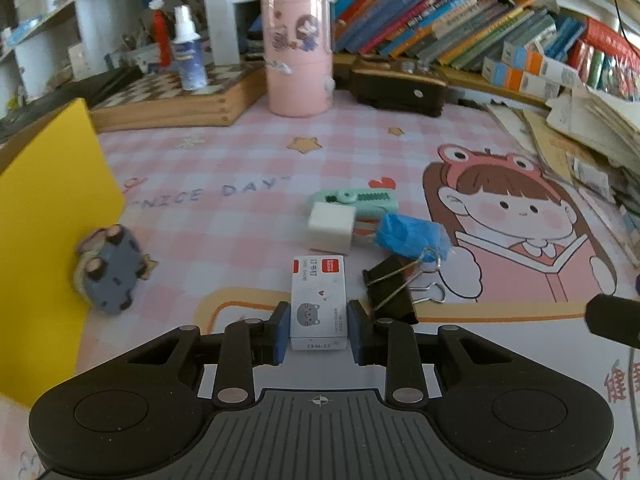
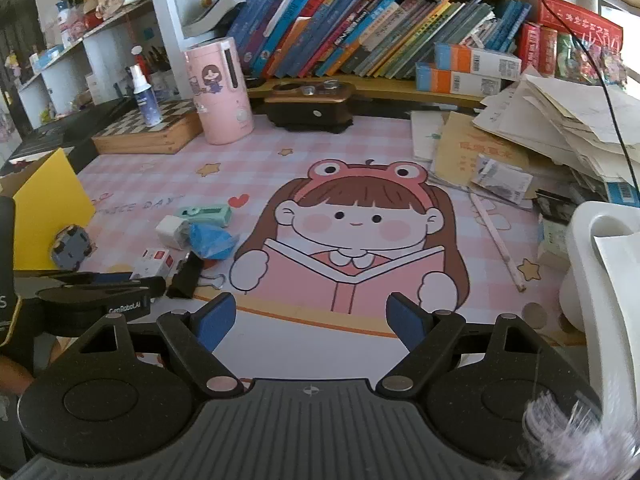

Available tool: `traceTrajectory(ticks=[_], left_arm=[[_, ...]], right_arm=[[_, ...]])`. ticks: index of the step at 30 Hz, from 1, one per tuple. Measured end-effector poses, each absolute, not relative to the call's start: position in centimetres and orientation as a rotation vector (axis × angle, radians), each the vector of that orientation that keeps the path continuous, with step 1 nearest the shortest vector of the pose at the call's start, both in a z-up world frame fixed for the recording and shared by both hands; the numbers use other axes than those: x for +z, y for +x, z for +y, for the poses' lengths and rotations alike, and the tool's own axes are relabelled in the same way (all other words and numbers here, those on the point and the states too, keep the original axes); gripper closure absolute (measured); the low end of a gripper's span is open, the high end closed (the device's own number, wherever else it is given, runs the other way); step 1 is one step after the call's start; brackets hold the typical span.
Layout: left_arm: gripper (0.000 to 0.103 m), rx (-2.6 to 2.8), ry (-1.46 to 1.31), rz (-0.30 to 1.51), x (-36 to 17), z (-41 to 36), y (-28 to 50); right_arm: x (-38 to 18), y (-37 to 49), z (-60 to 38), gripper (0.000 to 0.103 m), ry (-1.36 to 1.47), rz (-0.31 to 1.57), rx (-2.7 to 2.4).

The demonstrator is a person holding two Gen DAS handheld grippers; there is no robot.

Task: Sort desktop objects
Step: 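Reach the left tool to the white cat-print card box while the right tool reaches the black binder clip, then close the left tool on the card box while the right tool grips the binder clip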

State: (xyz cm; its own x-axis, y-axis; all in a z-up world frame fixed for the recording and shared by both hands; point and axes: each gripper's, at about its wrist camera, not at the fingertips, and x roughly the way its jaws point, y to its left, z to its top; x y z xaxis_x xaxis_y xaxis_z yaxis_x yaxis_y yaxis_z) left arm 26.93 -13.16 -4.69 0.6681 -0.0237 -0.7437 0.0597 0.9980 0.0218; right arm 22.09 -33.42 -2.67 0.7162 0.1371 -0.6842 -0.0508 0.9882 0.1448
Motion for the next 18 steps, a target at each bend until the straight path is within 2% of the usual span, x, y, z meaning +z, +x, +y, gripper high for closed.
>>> traceTrajectory(ticks=[18], left_arm=[[0.075, 0.059, -0.082, 0.789, -0.3, -7.8, 21.4]], right_arm=[[-5.0, 25.0, -26.6, 0.021, -0.004, 0.775, 0.35]])
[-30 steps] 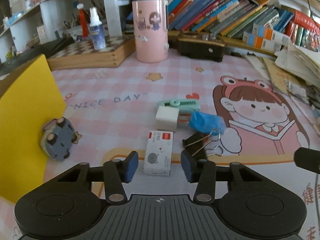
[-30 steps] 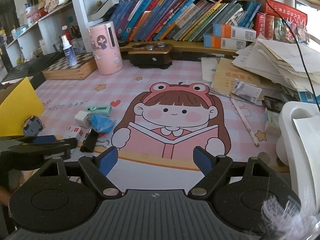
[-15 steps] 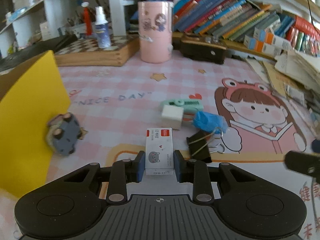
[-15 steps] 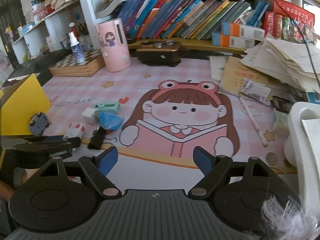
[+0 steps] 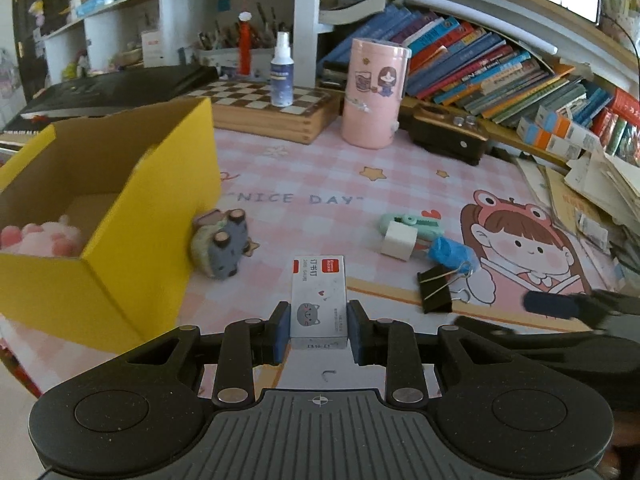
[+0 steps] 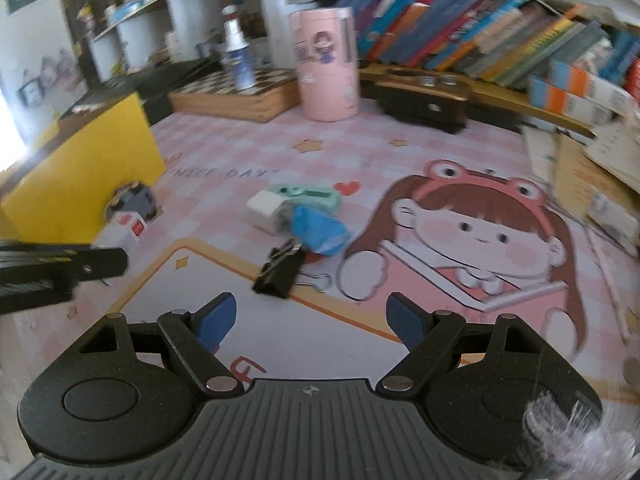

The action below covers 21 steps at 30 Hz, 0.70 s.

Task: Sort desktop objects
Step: 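Close the left tool on the card box while the right tool grips the binder clip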

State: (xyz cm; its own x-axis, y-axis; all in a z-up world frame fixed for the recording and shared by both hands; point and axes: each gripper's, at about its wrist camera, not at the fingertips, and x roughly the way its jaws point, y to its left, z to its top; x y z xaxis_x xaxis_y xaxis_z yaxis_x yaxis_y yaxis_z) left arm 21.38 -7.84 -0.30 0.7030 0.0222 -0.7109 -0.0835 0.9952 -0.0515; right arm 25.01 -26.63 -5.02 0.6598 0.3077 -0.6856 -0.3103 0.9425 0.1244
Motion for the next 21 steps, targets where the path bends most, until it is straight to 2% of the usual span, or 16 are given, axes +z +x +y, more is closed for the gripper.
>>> traceTrajectory(ticks=[9, 17, 21], left_arm=[[0.075, 0.098, -0.071, 0.786, 0.0, -7.1, 20.0], [0.075, 0.103, -0.065, 0.796, -0.1, -7.0, 19.6], [0.075, 0.103, -0.06, 0.798, -0.1, -7.0, 19.5]], right_arm=[[-6.2, 26.1, -24.6, 0.023, -0.063, 0.743, 0.403], [-7.0, 26.6, -23.9, 0.034, -0.085, 0.741, 0.396], [-7.2, 27.2, -23.3, 0.035, -0.076, 0.737, 0.393]])
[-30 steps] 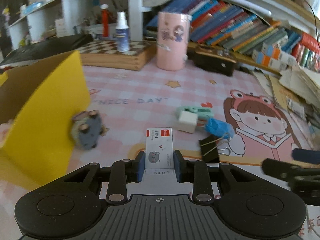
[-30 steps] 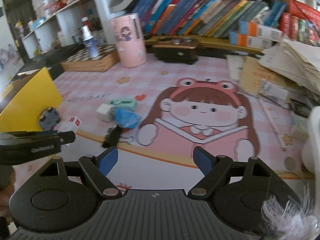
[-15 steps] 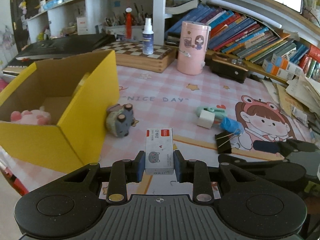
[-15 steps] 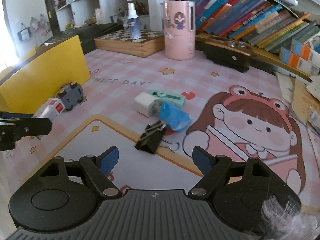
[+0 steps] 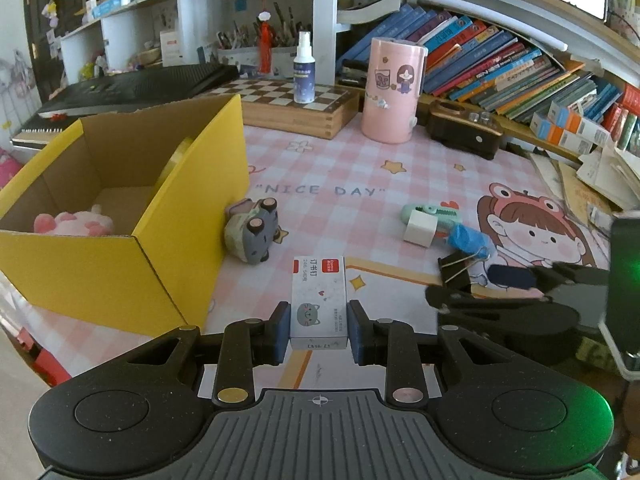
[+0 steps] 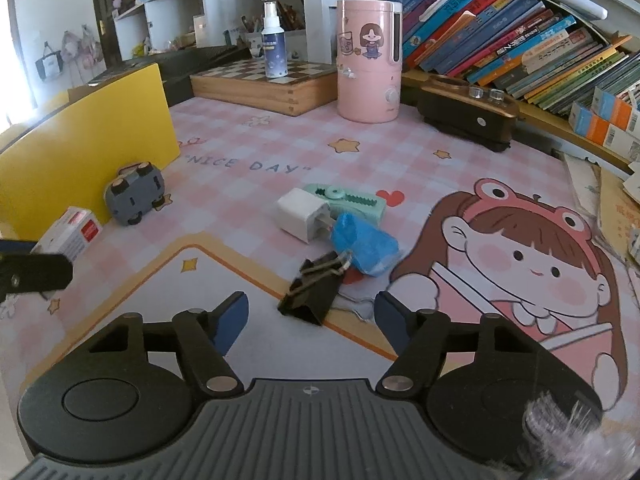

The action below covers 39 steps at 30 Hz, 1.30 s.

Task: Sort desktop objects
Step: 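Close the left tool on the card box while the right tool grips the binder clip, then carry the card box with the left tool while the right tool carries the clip to the yellow box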

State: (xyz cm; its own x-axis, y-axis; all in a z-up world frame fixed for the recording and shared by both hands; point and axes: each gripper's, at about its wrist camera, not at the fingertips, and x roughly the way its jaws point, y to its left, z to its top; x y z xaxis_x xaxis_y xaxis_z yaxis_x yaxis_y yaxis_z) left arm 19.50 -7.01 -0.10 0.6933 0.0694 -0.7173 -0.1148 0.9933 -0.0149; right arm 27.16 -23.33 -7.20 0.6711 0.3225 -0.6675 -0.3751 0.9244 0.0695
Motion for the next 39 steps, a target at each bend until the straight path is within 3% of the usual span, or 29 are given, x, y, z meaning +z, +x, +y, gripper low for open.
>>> traceTrajectory(ticks=[6, 10, 16, 39], left_arm=[[0.075, 0.103, -0.054, 0.799, 0.0, -7.0, 19.4], [0.075, 0.109, -0.059, 0.798, 0.0, -6.8, 19.1], [0.075, 0.1, -0.062, 0.794, 0.0, -6.8, 18.8], [0.075, -0.045, -0.101, 0.728, 0.6, -6.3, 16.6]], right_arm=[[-7.6, 28.4, -22.1, 0.048, -0.092, 0.731, 0.38], [-7.7, 28.3, -22.0, 0.074, -0.122, 0.711, 0.367], [-7.1, 27.7, -23.0, 0.078, -0.074, 0.703, 0.359], [-1.8, 21.5, -25.1, 0.078, 0.049, 0.702, 0.3]])
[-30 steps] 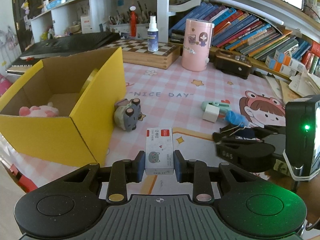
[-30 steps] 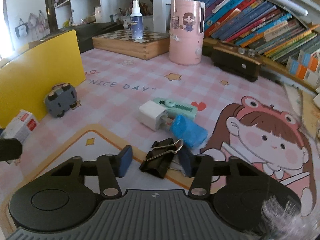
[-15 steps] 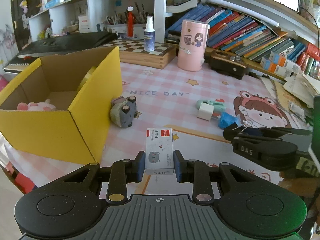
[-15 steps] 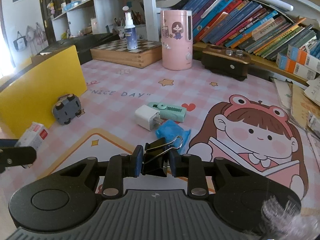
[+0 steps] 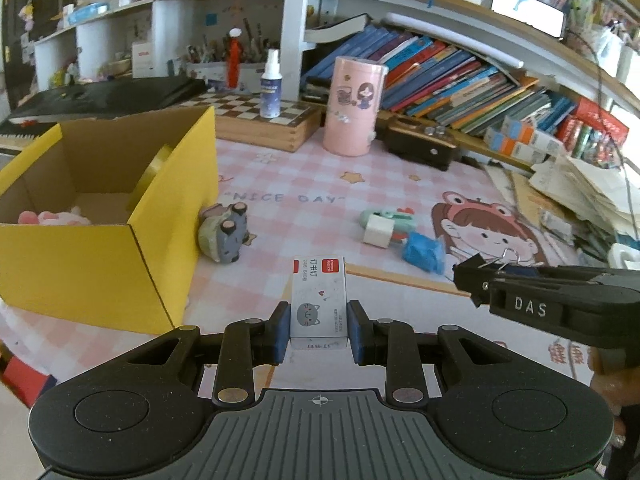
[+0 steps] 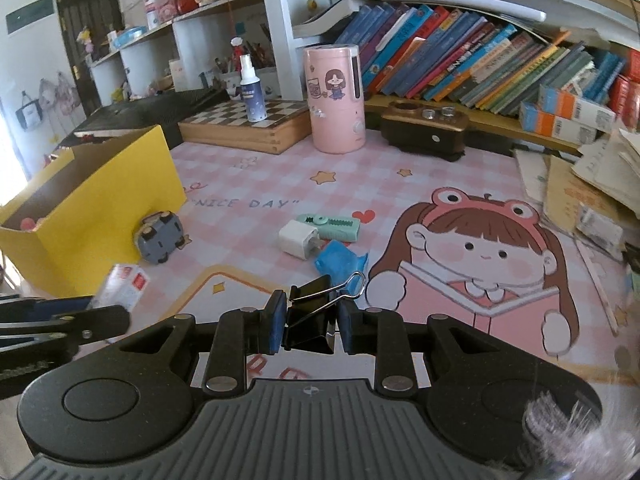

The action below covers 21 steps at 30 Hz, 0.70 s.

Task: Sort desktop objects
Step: 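Carry the card box with the left tool while the right tool carries the clip to the yellow box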

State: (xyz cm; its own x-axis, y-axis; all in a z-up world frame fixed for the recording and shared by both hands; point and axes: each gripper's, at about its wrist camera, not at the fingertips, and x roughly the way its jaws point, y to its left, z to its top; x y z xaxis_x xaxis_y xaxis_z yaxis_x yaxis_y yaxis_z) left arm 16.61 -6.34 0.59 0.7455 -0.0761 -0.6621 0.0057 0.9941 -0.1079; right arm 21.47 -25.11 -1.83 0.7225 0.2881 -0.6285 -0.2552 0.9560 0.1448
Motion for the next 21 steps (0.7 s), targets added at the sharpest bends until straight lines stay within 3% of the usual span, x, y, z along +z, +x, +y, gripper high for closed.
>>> traceTrajectory(ticks=[21], left_arm=[[0.075, -0.17, -0.122, 0.703, 0.6, -1.0, 11.2]], right_arm=[[-0.3, 12.6, -19.7, 0.078, 0.031, 0.699, 0.222]])
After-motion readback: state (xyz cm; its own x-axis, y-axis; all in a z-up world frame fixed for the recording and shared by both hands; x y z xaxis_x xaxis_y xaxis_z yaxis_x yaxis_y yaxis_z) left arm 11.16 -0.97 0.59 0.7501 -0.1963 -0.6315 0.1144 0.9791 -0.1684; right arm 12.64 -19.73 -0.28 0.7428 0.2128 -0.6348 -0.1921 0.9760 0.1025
